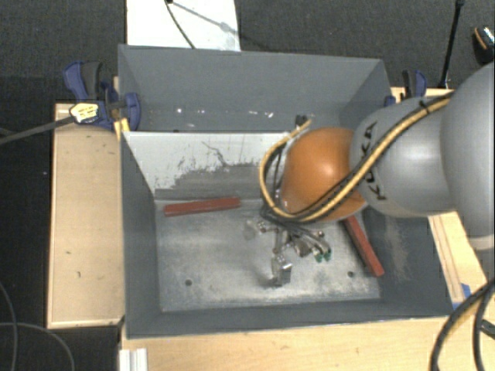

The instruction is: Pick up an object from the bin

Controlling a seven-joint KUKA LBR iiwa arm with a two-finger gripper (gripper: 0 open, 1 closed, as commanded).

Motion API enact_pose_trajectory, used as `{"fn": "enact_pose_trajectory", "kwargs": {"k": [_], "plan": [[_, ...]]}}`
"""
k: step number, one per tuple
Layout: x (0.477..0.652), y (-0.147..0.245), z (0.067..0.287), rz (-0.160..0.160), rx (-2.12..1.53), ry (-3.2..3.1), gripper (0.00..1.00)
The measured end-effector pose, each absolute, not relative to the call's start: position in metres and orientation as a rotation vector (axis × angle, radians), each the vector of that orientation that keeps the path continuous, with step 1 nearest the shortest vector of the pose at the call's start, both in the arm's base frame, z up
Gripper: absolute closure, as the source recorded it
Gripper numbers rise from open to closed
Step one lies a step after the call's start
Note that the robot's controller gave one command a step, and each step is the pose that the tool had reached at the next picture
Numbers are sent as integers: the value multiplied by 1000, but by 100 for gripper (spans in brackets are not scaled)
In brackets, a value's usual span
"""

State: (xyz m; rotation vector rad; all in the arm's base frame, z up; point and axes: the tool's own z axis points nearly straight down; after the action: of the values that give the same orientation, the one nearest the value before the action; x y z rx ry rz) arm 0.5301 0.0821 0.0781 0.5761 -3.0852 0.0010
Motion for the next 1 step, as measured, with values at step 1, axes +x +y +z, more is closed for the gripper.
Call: {"fn": "enact_pose_trajectory", "kwargs": {"k": [1], "plan": [[587,43,131,5,536,-3108,0]]}}
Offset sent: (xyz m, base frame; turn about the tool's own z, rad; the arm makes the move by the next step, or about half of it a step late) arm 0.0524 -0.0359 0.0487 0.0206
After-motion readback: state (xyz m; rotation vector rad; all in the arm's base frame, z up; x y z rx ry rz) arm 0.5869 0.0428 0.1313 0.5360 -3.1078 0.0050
